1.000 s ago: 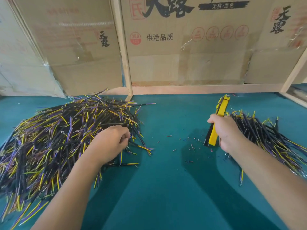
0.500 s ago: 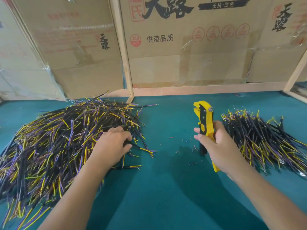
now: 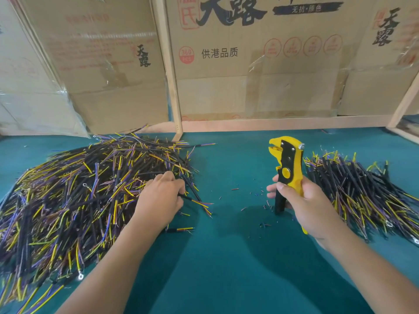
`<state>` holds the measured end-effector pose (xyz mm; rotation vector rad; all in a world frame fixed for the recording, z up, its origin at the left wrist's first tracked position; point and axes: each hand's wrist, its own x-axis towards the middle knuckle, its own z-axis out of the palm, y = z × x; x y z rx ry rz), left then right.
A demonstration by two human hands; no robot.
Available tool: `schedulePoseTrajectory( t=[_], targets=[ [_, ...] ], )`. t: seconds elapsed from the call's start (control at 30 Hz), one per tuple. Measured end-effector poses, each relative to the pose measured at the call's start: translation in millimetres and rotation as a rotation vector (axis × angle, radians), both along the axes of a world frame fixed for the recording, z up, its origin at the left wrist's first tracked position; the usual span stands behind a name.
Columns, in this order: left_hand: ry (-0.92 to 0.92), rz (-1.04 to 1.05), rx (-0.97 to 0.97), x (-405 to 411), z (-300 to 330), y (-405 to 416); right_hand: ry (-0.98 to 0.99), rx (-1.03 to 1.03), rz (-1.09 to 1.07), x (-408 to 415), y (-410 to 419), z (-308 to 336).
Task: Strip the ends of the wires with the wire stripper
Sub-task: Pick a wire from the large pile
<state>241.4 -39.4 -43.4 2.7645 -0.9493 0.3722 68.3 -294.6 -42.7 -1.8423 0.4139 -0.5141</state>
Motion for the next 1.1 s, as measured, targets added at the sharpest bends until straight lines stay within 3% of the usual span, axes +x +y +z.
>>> schedulePoseTrajectory(
  t=[0.3, 0.43, 0.53, 0.6, 0.7, 0.77, 0.9, 1.1],
  targets=[
    [-0.181, -0.062, -0.305, -4.4, 12.2, 0.2, -0.005, -0.014, 0.022, 2.2, -0.3, 1.3],
    [-0.061, -0.053, -0.581, -2.4, 13.0, 3.4, -0.013, -0.002, 0.015, 2.6, -0.7, 1.8],
    [-0.140, -0.066, -0.700, -5.0, 20.9, 3.7, -0.014, 0.007, 0.015, 3.3, -1.2, 0.8],
    [0.047, -0.083, -0.941, -10.0, 26.1, 0.7, -0.014, 0.004, 0.023, 3.3, -1.8, 0.3],
    [0.600, -0.145, -1.405, -26.5, 27.6, -16.2, -0.024, 0.006, 0.027, 2.8, -2.9, 0.5],
    [0.801, -0.146, -1.485, -38.4, 23.8, -27.7, -0.028, 0.007, 0.026, 2.4, -3.7, 0.3],
    [0.903, -0.187, -1.476, -52.7, 20.1, -39.9, -0.032, 0.016, 0.028, 2.7, -4.7, -0.9],
    [0.868, -0.250, -1.363, -62.1, 16.2, -47.0, -0.037, 0.024, 0.031, 3.0, -5.4, -1.9]
  ],
)
